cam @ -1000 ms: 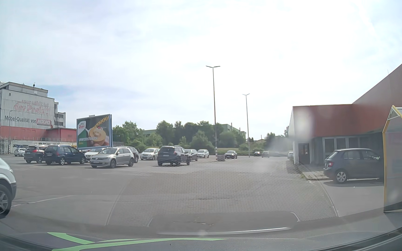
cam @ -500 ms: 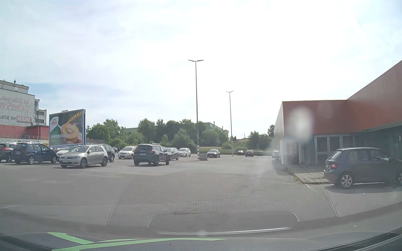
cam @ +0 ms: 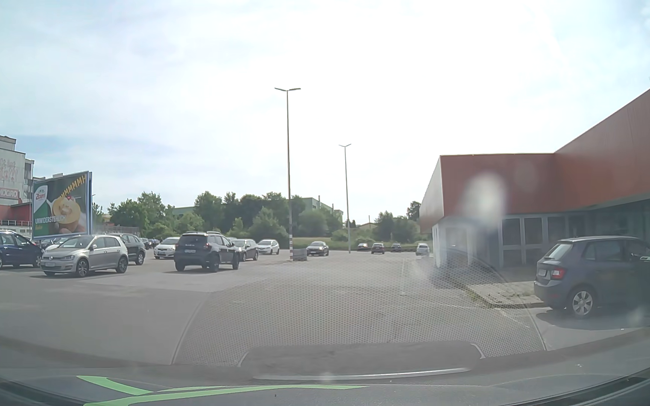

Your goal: Follow the waypoints while adhering to traffic rules and regulations

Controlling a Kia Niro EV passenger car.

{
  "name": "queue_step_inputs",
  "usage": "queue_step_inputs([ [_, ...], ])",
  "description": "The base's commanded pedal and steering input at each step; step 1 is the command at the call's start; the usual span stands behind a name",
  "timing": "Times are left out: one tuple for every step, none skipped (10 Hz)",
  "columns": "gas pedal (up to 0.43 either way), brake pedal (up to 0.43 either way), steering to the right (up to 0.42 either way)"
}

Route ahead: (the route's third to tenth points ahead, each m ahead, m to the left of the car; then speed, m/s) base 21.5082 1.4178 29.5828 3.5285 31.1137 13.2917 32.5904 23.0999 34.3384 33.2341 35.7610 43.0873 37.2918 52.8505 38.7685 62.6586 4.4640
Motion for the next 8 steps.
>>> queue_step_inputs([
  [0.067,0.000,0.103],
  [0.059,0.000,0.100],
  [0.059,0.000,0.095],
  [0.059,0.000,0.090],
  [0.059,0.000,0.084],
  [0.047,0.000,0.079],
  [0.047,0.000,0.076],
  [0.047,0.000,0.069],
])
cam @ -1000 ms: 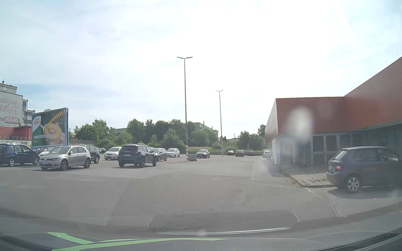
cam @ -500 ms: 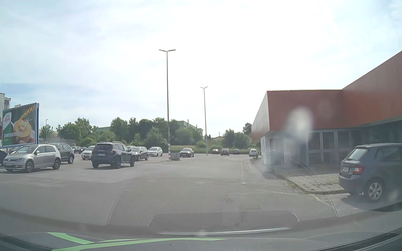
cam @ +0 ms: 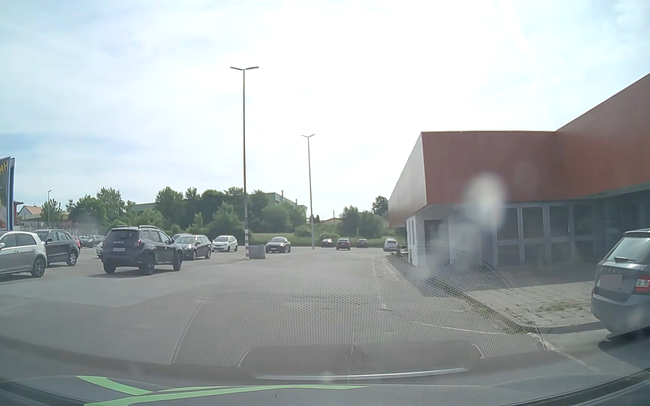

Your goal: Follow the waypoints while adhering to traffic rules and regulations

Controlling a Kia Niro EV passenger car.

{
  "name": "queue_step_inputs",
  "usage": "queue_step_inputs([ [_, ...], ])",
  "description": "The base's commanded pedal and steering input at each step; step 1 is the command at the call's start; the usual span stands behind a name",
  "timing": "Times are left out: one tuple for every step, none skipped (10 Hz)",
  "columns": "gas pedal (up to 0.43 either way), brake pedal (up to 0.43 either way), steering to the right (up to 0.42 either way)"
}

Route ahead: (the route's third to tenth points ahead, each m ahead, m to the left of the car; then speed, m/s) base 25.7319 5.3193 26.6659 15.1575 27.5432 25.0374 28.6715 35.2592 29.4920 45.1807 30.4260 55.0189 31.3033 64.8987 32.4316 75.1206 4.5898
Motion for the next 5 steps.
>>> queue_step_inputs([
  [0.039,0.000,0.061],
  [0.028,0.000,0.058],
  [0.028,0.000,0.057],
  [0.028,0.000,0.051],
  [0.020,0.000,0.039],
])
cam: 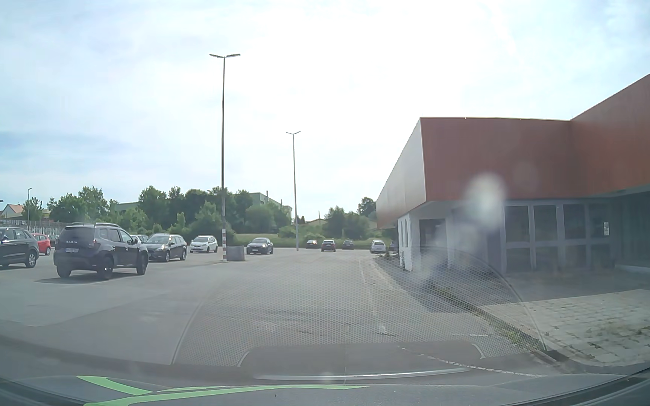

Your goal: Follow the waypoints while adhering to traffic rules and regulations

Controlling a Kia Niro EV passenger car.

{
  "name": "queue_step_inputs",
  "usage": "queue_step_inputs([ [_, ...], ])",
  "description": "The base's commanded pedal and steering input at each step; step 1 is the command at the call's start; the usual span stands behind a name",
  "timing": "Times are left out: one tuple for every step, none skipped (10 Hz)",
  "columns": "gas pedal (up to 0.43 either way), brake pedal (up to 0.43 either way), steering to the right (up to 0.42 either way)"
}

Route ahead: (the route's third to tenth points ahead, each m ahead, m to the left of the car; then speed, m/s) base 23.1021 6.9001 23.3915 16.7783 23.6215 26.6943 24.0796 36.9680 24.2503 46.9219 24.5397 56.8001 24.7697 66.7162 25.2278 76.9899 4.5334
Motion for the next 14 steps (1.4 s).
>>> queue_step_inputs([
  [0.020,0.000,0.033],
  [0.020,0.000,0.033],
  [0.020,0.000,0.033],
  [0.020,0.000,0.033],
  [0.000,0.000,0.033],
  [0.000,0.000,0.026],
  [0.000,0.000,0.016],
  [0.000,0.000,0.016],
  [0.000,0.000,0.016],
  [0.000,0.000,0.016],
  [0.000,0.000,0.014],
  [0.000,0.000,0.013],
  [0.000,0.000,0.013],
  [0.000,0.000,0.012],
])
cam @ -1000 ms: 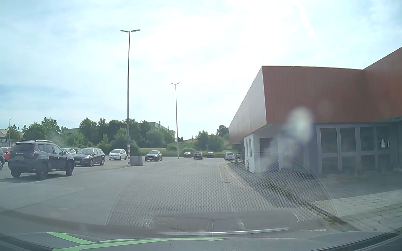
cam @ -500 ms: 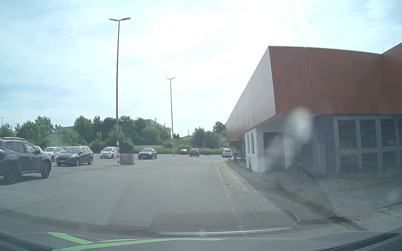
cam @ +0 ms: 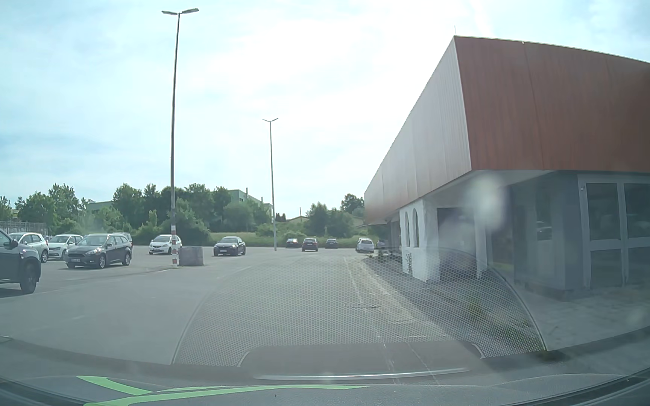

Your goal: Follow the waypoints while adhering to traffic rules and regulations

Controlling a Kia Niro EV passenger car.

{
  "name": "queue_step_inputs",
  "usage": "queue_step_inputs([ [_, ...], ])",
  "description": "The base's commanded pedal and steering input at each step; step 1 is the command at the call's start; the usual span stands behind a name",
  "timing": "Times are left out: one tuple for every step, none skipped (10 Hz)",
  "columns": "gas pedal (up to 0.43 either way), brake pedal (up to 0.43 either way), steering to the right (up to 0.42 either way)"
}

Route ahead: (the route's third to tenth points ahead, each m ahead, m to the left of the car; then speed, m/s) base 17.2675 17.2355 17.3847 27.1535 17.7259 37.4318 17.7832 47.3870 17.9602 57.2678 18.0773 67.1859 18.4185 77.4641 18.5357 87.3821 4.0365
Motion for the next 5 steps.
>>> queue_step_inputs([
  [0.000,0.000,0.011],
  [0.000,0.000,0.007],
  [0.000,0.000,0.001],
  [0.000,0.000,-0.001],
  [0.000,0.000,-0.002],
])
